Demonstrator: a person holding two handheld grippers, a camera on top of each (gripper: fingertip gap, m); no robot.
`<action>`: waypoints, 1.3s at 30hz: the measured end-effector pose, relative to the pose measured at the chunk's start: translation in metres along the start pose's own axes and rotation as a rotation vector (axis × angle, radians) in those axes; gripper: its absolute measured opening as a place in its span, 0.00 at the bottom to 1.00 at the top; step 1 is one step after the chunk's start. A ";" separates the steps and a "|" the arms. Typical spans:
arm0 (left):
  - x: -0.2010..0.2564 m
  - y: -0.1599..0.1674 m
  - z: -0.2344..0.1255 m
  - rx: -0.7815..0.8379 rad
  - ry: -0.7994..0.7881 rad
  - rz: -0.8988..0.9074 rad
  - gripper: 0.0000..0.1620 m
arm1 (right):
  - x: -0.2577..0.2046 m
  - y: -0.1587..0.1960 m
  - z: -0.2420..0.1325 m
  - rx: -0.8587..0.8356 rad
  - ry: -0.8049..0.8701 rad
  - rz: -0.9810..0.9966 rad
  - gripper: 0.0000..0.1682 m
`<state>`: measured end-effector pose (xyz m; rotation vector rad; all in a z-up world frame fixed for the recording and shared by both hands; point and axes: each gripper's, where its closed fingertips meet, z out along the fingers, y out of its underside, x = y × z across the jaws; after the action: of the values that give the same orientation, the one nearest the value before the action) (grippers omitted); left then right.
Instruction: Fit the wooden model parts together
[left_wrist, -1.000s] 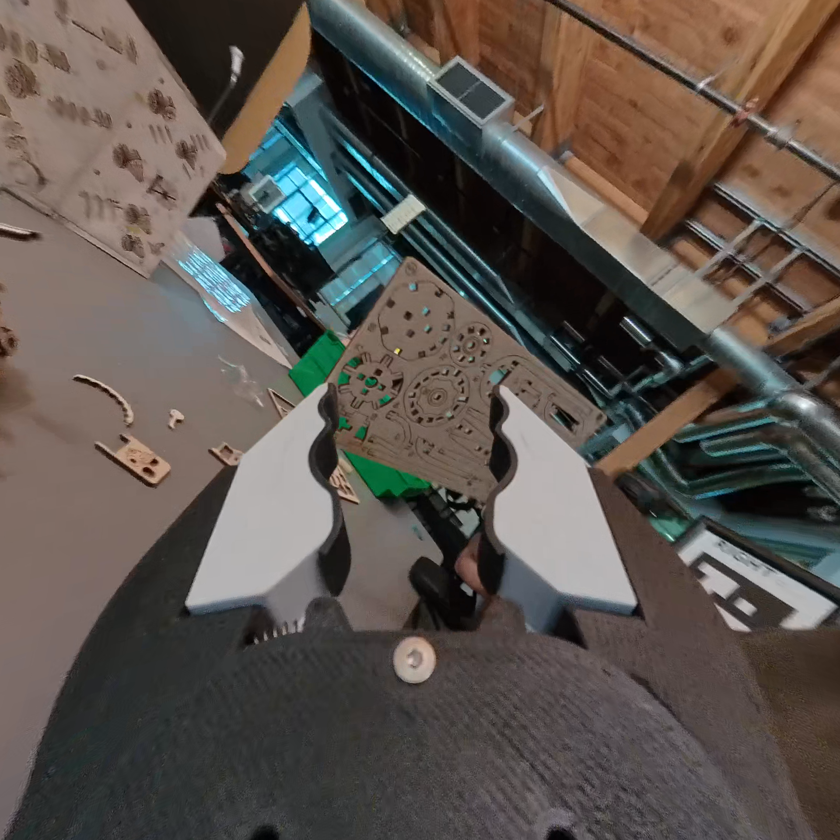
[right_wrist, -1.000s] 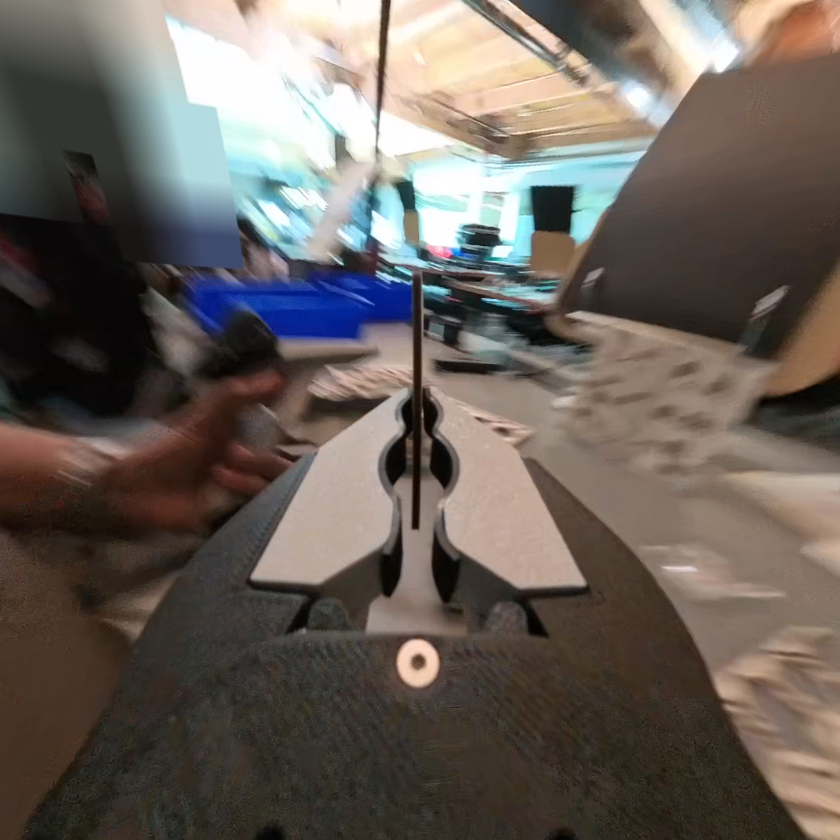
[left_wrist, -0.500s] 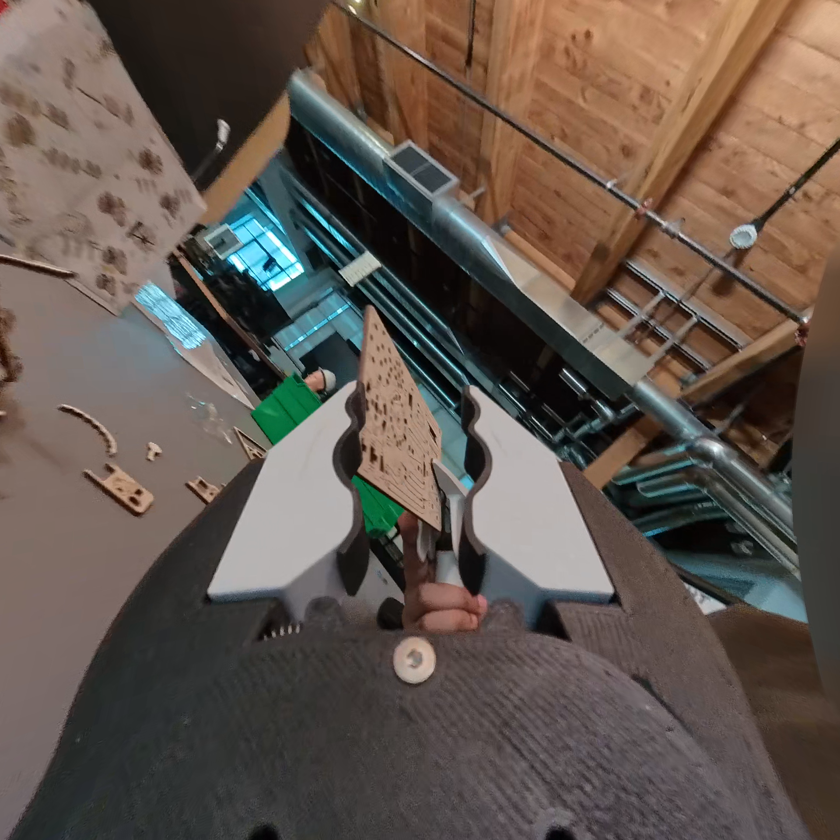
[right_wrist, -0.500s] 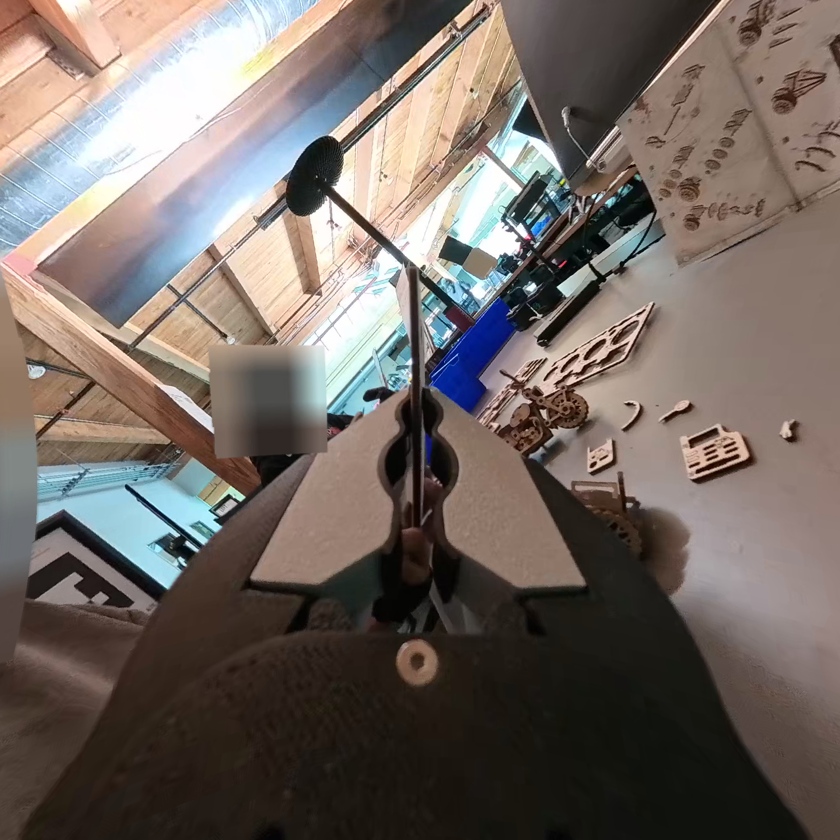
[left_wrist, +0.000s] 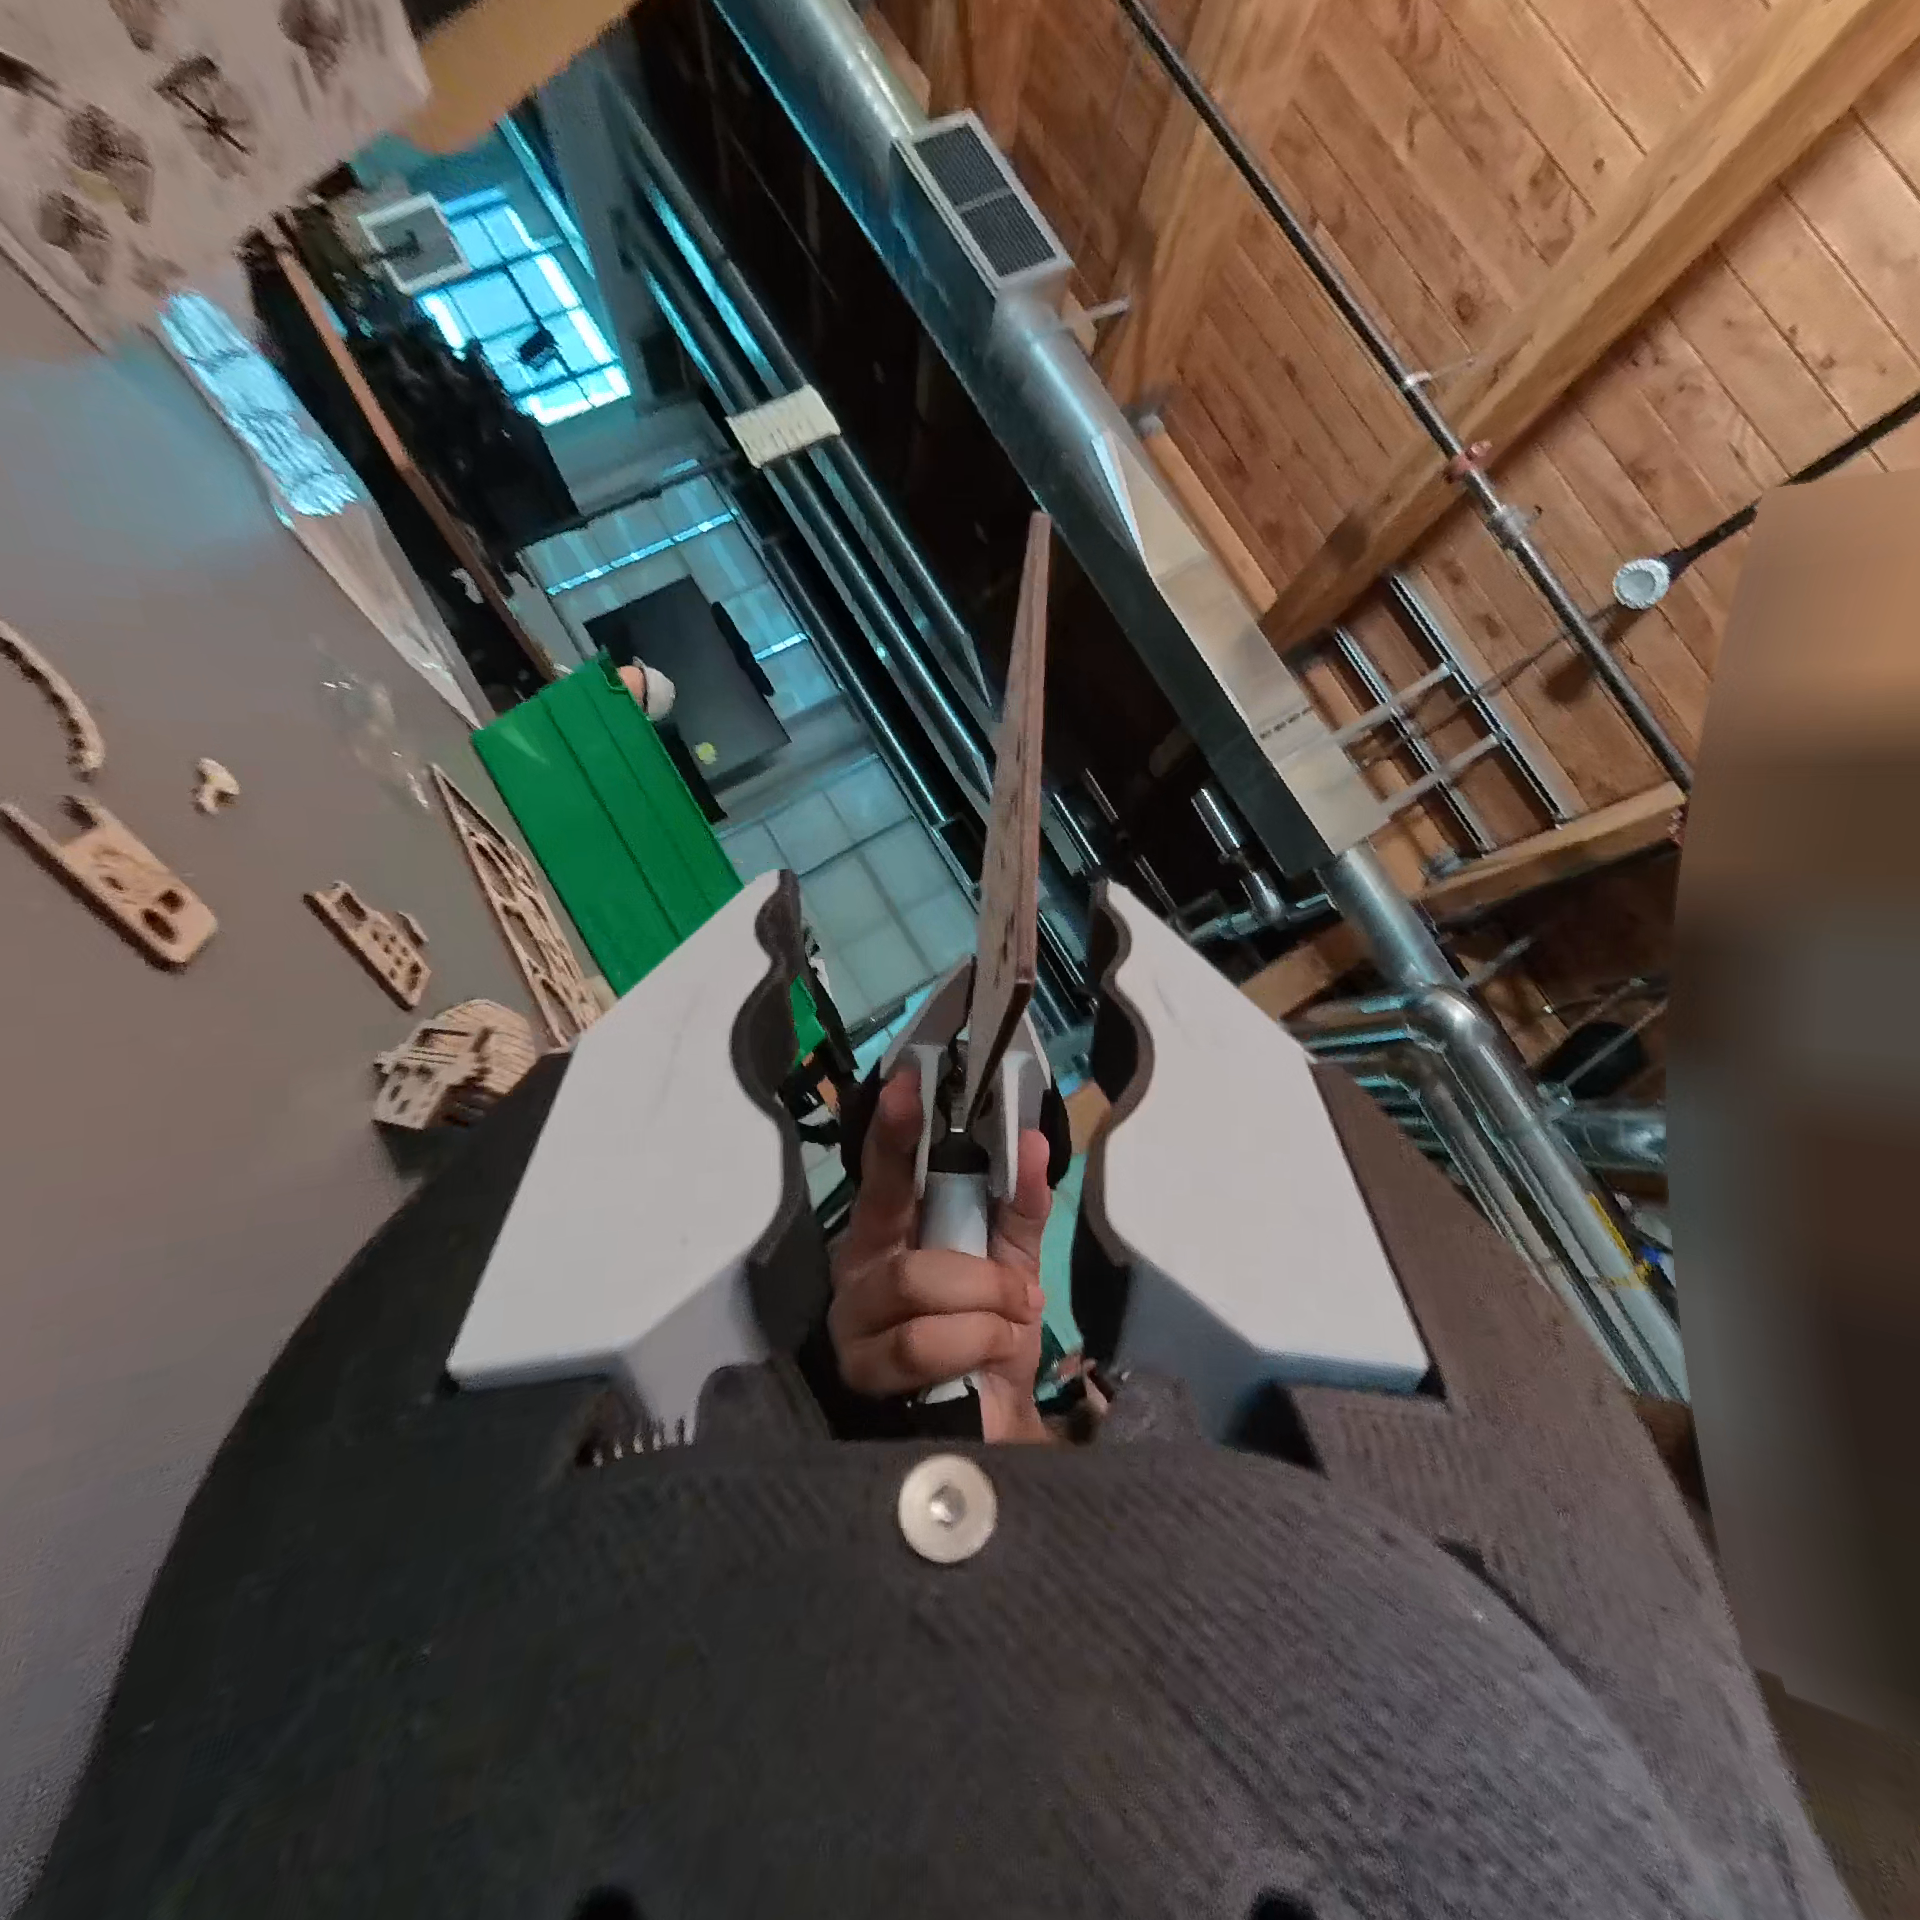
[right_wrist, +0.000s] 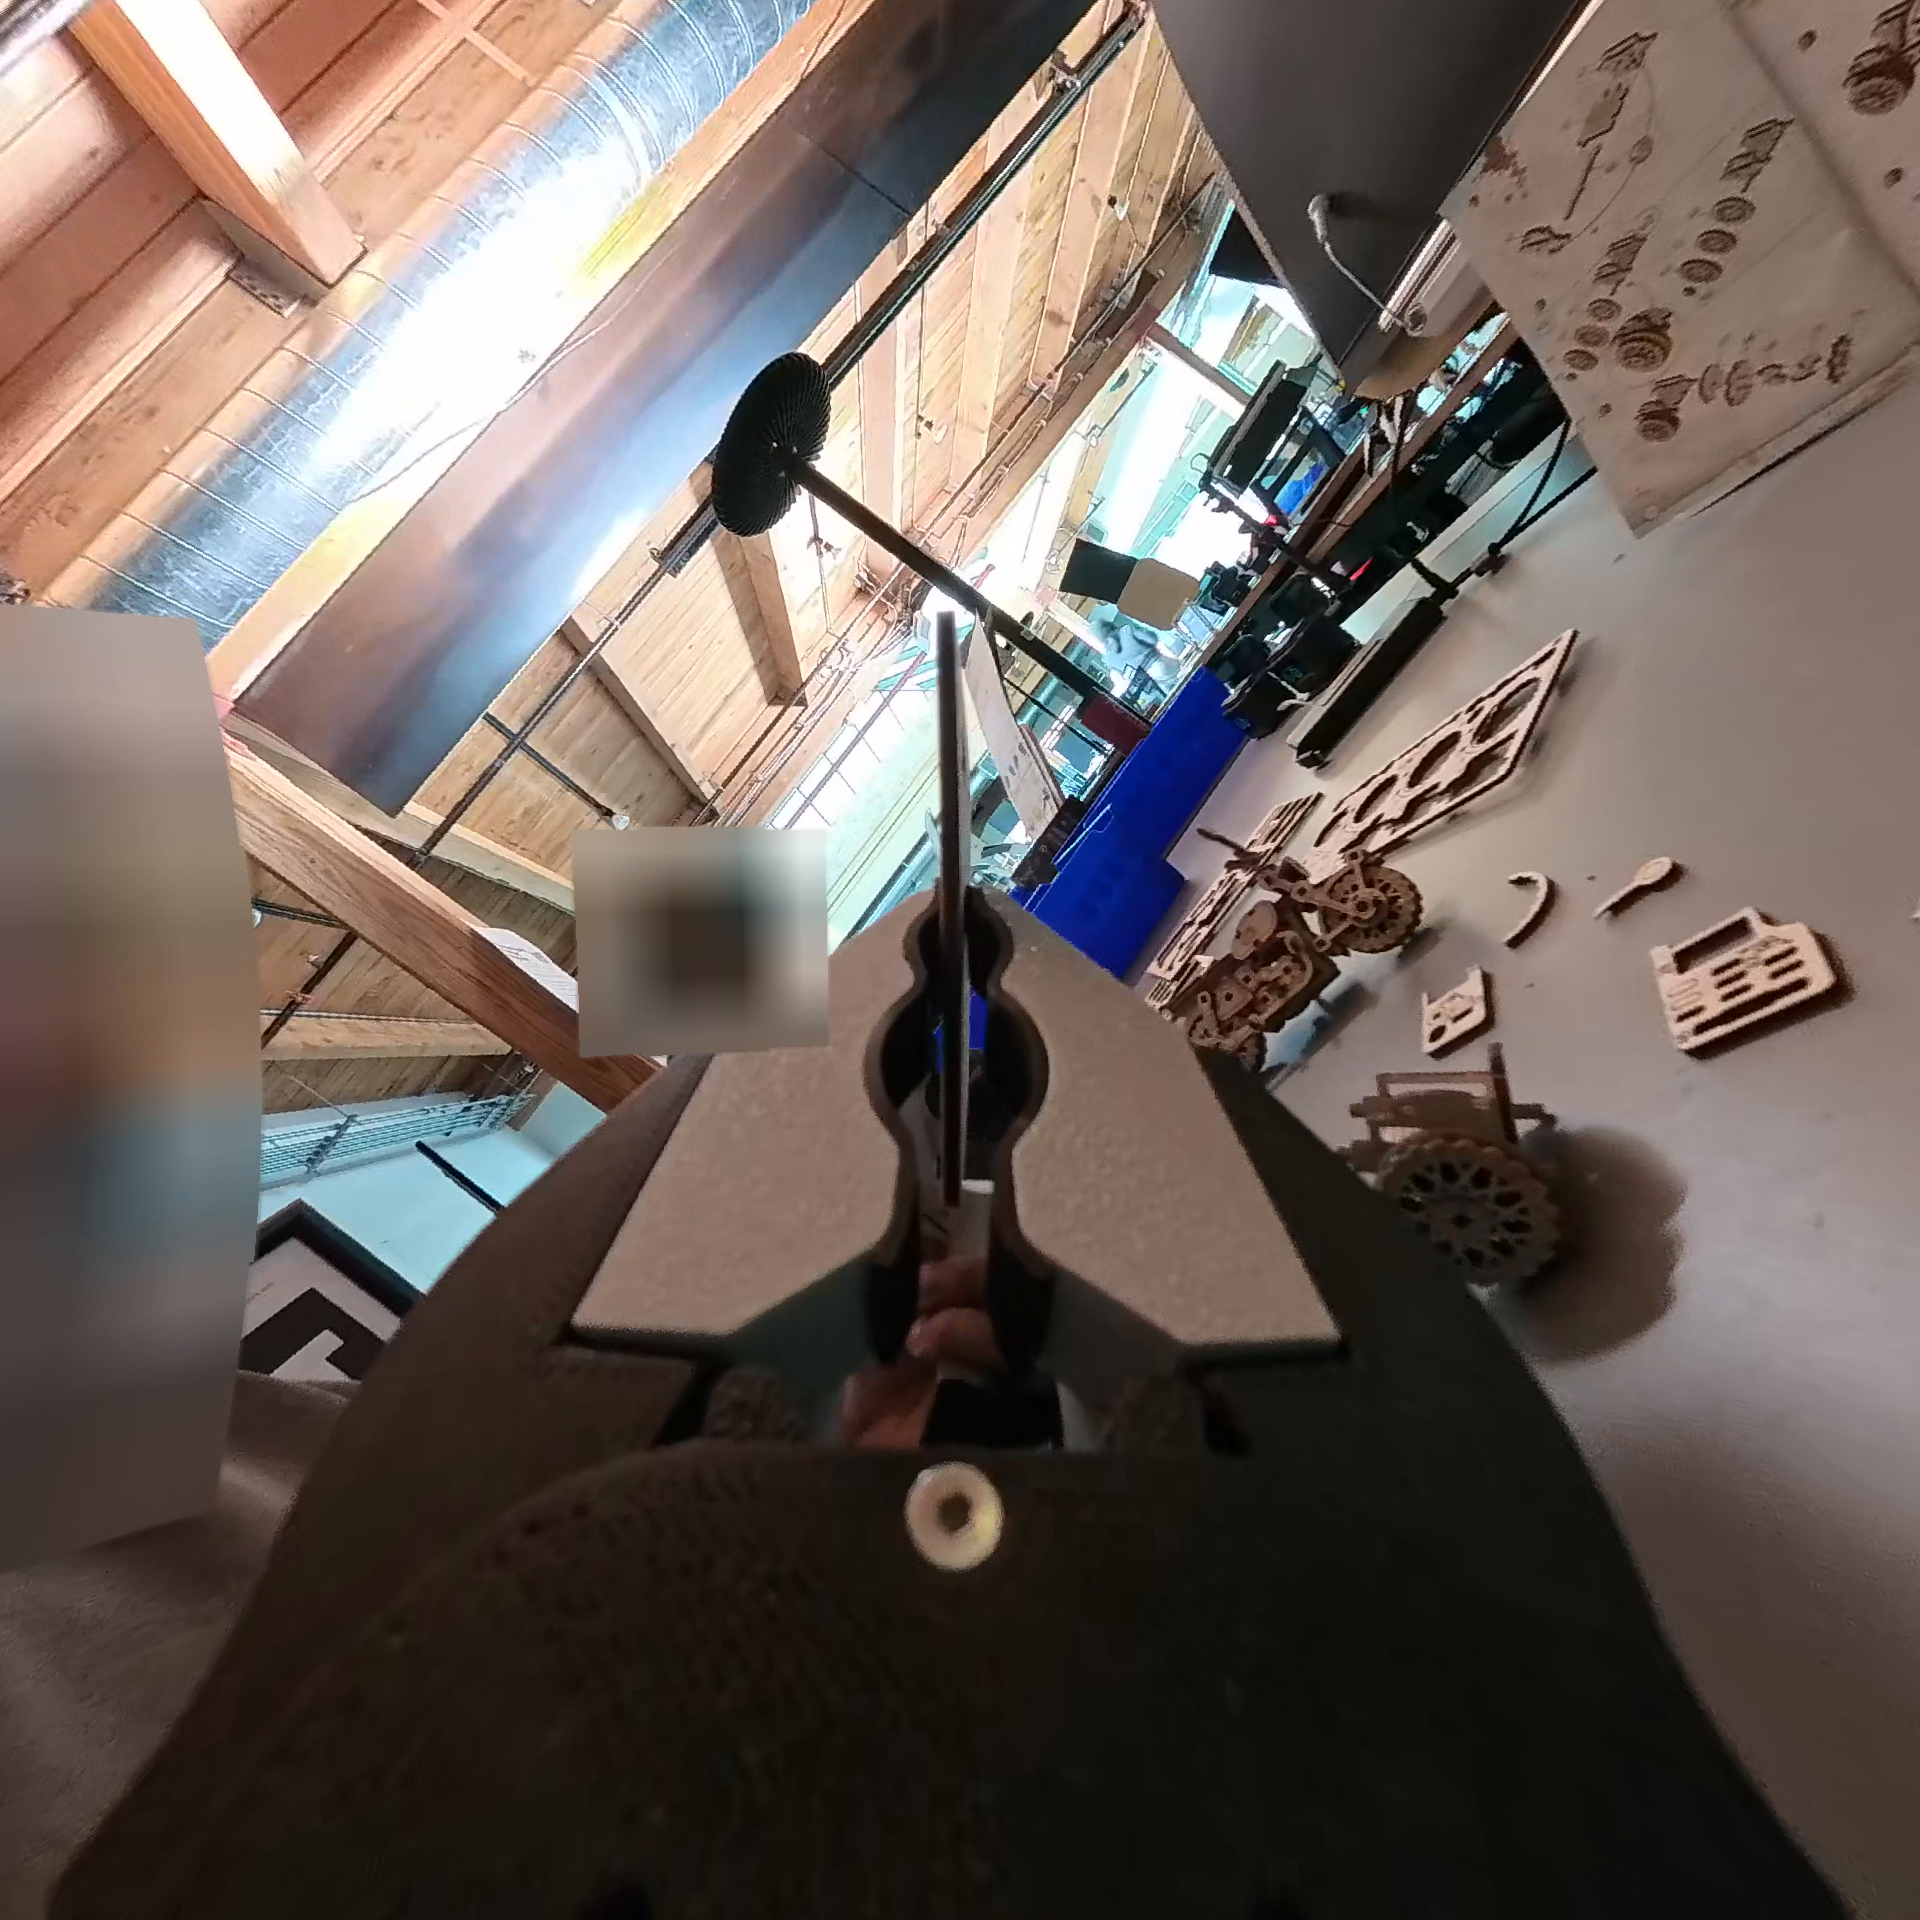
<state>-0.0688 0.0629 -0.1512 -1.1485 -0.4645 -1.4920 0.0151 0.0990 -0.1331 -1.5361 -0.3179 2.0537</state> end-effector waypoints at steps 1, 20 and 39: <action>0.003 0.003 0.001 -0.017 0.016 0.003 0.29 | -0.001 0.002 0.000 -0.004 -0.002 0.001 0.00; 0.015 -0.004 -0.004 -0.037 0.029 0.185 0.00 | -0.002 0.107 0.007 -0.501 -0.008 -0.080 0.01; -0.021 0.127 -0.001 -0.738 -0.101 0.060 0.00 | 0.027 0.054 -0.012 -0.584 0.060 -0.245 0.05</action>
<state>0.0440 0.0371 -0.2079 -1.7937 0.0804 -1.6019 0.0055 0.0687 -0.1855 -1.7680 -1.1016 1.8008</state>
